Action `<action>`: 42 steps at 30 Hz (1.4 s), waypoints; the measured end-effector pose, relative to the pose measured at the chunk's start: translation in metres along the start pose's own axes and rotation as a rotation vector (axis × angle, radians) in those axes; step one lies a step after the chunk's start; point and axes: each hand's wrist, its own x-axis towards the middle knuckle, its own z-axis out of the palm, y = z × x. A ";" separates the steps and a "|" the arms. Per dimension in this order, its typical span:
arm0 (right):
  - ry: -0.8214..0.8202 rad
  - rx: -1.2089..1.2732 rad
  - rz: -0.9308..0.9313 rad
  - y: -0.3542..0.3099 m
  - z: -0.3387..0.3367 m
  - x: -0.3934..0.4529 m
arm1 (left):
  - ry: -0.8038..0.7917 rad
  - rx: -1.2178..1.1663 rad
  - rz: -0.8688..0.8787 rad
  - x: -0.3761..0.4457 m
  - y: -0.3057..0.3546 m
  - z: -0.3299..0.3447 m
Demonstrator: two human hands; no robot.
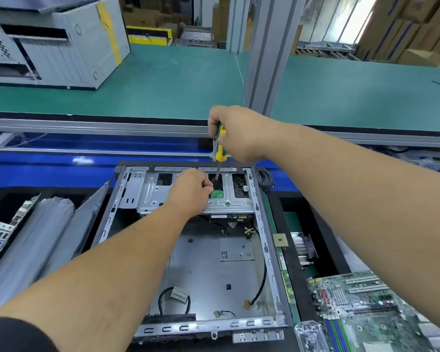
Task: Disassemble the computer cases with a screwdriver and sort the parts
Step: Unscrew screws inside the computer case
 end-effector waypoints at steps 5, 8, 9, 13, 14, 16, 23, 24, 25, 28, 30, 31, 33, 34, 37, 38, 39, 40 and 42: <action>0.012 -0.024 0.068 0.023 -0.006 -0.010 | 0.037 0.006 0.009 -0.001 0.001 0.002; 0.026 -0.036 0.106 0.037 -0.003 -0.015 | 0.074 -0.021 0.009 -0.002 0.001 0.003; 0.027 -0.033 0.114 0.041 -0.002 -0.017 | 0.089 -0.036 0.009 -0.003 0.000 0.003; 0.009 -0.022 0.134 0.049 0.002 -0.020 | 0.143 -0.067 -0.019 -0.007 0.001 0.003; 0.012 -0.021 0.138 0.051 0.004 -0.021 | 0.157 -0.074 -0.026 -0.007 0.000 0.003; 0.013 -0.022 0.143 0.053 0.005 -0.021 | 0.177 -0.084 -0.028 -0.009 0.000 0.002; 0.010 -0.010 0.171 0.056 0.008 -0.022 | 0.187 -0.106 0.000 -0.008 -0.004 0.001; 0.010 -0.004 0.176 0.056 0.008 -0.022 | 0.188 -0.110 0.001 -0.008 -0.006 0.000; 0.008 0.001 0.177 0.056 0.008 -0.022 | 0.189 -0.112 0.002 -0.007 -0.008 -0.001; -0.021 0.000 0.144 0.050 0.009 -0.021 | 0.184 -0.112 -0.010 -0.006 -0.015 -0.004; -0.043 -0.008 0.106 0.044 0.011 -0.020 | 0.187 -0.108 -0.008 -0.006 -0.019 -0.006; -0.049 -0.015 0.090 0.041 0.012 -0.019 | 0.190 -0.106 -0.008 -0.006 -0.021 -0.007; -0.047 -0.030 0.077 0.035 0.012 -0.016 | 0.197 -0.106 -0.013 -0.006 -0.025 -0.009; -0.045 -0.033 0.076 0.033 0.013 -0.014 | 0.197 -0.104 -0.017 -0.005 -0.027 -0.011; -0.046 -0.019 0.087 0.025 0.017 -0.011 | 0.205 -0.091 -0.024 -0.007 -0.034 -0.016; -0.044 -0.011 0.089 0.023 0.019 -0.011 | 0.211 -0.082 -0.019 -0.007 -0.036 -0.019; -0.041 -0.002 0.090 0.020 0.021 -0.010 | 0.214 -0.069 -0.014 -0.008 -0.038 -0.021; -0.041 0.004 0.089 0.018 0.022 -0.009 | 0.210 -0.064 -0.017 -0.009 -0.039 -0.024; -0.043 -0.004 0.090 0.012 0.023 -0.006 | 0.215 -0.129 -0.078 -0.008 -0.039 -0.032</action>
